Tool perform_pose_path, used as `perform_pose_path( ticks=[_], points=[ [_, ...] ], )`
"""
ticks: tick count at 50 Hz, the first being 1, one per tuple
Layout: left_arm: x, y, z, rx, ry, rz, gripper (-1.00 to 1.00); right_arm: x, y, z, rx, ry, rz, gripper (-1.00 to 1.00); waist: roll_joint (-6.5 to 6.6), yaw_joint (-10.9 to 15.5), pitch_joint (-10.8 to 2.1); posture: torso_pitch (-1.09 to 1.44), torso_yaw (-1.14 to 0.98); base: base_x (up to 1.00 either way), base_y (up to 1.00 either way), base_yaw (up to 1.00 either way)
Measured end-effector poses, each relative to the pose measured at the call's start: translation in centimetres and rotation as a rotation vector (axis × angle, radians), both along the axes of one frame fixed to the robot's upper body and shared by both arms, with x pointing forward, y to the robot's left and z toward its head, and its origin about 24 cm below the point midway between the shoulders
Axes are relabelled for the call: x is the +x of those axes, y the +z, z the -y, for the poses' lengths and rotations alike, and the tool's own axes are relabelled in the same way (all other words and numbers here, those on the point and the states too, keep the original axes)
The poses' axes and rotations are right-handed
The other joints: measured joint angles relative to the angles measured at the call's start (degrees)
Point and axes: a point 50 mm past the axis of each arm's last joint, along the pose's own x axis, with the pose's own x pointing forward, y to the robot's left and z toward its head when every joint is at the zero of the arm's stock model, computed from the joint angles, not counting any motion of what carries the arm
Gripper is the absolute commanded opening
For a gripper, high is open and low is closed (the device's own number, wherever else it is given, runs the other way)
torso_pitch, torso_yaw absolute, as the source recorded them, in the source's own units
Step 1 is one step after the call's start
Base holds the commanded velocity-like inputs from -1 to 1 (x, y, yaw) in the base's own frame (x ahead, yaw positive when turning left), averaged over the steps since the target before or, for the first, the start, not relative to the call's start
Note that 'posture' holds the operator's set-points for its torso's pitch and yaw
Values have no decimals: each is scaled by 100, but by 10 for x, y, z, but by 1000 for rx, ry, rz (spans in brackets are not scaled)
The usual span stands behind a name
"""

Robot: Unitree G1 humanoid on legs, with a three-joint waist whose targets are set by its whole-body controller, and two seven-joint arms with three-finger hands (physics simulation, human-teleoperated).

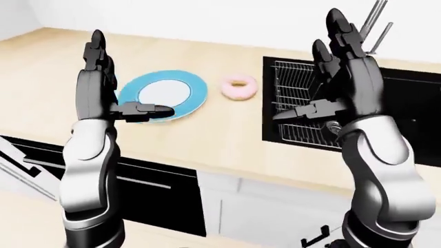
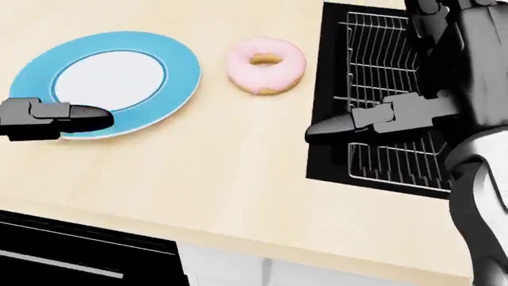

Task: Place the pastries on the plates.

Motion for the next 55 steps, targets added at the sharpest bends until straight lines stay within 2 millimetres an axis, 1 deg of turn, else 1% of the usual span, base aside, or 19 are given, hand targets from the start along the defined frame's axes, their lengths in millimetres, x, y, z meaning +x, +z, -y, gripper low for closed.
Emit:
perform_pose_path(
  ticks=[2,4,6,10,12,14,15,17,22,29,34,37,41,43,46,47,50,51,55],
  points=[
    [0,-1,-2,-3,12,-4,100,2,-5,-1,-6,15,-32,100,156,30,-127,0,0,0,15,0],
    [-2,7,1,6,0,29,100,3,-4,3,-2,-4,-38,100,179,-37,-257,0,0,0,16,0],
    [-4,15,7,18,-26,74,100,1,0,7,0,-29,-17,100,113,-115,-308,0,0,0,17,0],
    [-4,16,10,24,-49,84,100,-3,7,7,-2,-32,31,100,-83,-205,-292,0,0,0,12,0],
    [-4,15,9,21,-46,75,100,-2,9,5,10,-20,40,100,-165,-151,-186,0,0,0,0,0],
    [-3,13,7,19,-39,64,100,-1,9,4,14,-13,38,100,-347,-97,-142,0,0,0,0,0],
    [-3,11,7,14,-37,56,100,0,8,5,13,-12,32,100,-376,-90,-117,0,0,0,0,0],
    [-1,4,7,8,-38,21,100,1,3,6,17,-17,5,100,-298,-116,-62,0,0,0,0,0],
    [1,4,9,8,-44,15,100,2,-1,8,14,-32,-18,100,-213,-164,-102,0,0,0,0,0],
    [-2,7,9,14,-43,47,100,-2,1,7,-2,-31,7,100,-178,-209,-150,0,0,0,0,0],
    [-1,5,8,13,-38,37,100,0,-2,7,-4,-35,-3,100,-164,-225,-130,0,0,0,4,0],
    [1,0,9,8,-43,13,100,1,-4,8,-4,-40,-17,100,-98,-270,-109,0,0,0,19,0],
    [-1,5,13,17,-64,40,100,0,-4,11,1,-61,-11,100,-171,-323,-158,0,0,-4,23,0],
    [-2,7,13,20,-62,51,100,0,-1,10,-2,-59,-2,100,-97,-312,-167,0,0,-5,25,0],
    [-3,10,11,22,-51,65,100,-3,3,8,-6,-48,26,100,223,-318,-147,0,0,-16,25,0],
    [-3,10,9,24,-42,67,100,-3,3,6,-4,-38,31,100,246,-265,-177,0,0,-23,27,0],
    [0,2,3,13,-14,26,100,3,-5,2,-9,-7,-20,100,208,-177,-153,0,0,-21,29,0],
    [2,0,4,11,-14,13,100,4,-7,2,-8,-8,-34,100,158,-195,-171,0,0,0,0,0],
    [3,4,11,21,-46,29,100,3,-1,9,24,-35,-12,100,-70,-243,-10,0,0,0,0,0]
  ],
)
